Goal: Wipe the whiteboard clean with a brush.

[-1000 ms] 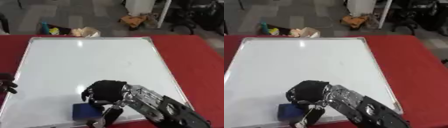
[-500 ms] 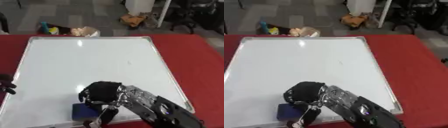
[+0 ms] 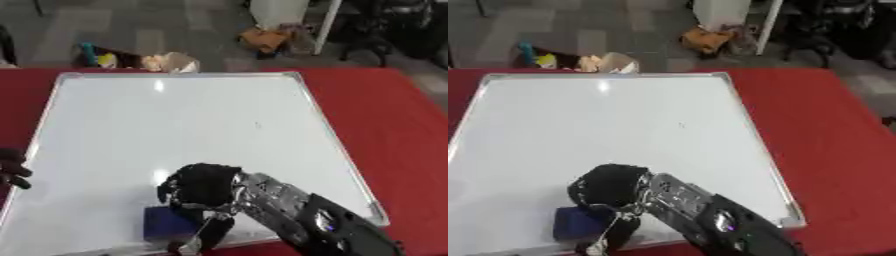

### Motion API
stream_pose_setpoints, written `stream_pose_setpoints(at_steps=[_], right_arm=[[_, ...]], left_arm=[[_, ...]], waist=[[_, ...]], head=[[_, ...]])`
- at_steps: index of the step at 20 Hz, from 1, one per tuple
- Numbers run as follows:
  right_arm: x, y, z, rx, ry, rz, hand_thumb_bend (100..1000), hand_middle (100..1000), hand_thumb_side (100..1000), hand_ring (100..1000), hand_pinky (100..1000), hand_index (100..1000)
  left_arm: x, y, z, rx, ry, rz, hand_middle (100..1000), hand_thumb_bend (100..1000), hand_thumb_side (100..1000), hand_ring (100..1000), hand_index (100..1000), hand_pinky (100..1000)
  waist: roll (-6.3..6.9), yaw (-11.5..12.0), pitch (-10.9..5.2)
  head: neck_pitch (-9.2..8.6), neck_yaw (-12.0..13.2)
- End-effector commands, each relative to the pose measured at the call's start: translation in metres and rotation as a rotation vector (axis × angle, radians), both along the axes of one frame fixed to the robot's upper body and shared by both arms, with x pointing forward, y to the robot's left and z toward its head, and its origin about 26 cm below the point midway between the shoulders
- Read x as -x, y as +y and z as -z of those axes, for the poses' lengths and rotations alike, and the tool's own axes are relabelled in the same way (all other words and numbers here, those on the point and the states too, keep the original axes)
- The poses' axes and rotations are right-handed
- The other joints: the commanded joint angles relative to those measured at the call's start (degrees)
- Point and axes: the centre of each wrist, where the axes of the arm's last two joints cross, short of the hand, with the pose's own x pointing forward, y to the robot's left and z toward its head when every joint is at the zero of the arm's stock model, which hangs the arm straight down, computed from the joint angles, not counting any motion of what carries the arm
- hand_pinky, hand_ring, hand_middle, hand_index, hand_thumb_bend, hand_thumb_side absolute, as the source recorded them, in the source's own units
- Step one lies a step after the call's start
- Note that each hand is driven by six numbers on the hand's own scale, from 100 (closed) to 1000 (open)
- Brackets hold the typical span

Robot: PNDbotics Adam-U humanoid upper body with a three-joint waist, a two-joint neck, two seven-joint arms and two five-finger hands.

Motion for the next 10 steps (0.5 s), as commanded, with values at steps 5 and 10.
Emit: stream_pose_setpoints(at_steps=[5,10], right_arm=[[-0.0016,0.0013,-0.0038,0.011,-0.036,-0.003,284,727,679,755,725,300],[-0.0006,0.0014,-0.0043,0.017,-0.041,-0.001,248,645,593,661,703,298]], left_arm=[[-0.0020,-0.0013,-0.0087,-0.012,-0.025,0.008,560,694,919,540,656,477],[-0.0020,-0.0013,-0.0086,-0.013,-0.025,0.008,560,694,918,539,655,477]], waist=[[0.13,0.0,-0.53],[0.04,-0.1,-0.55]], head=[[-0.05,0.0],[-0.05,0.0]])
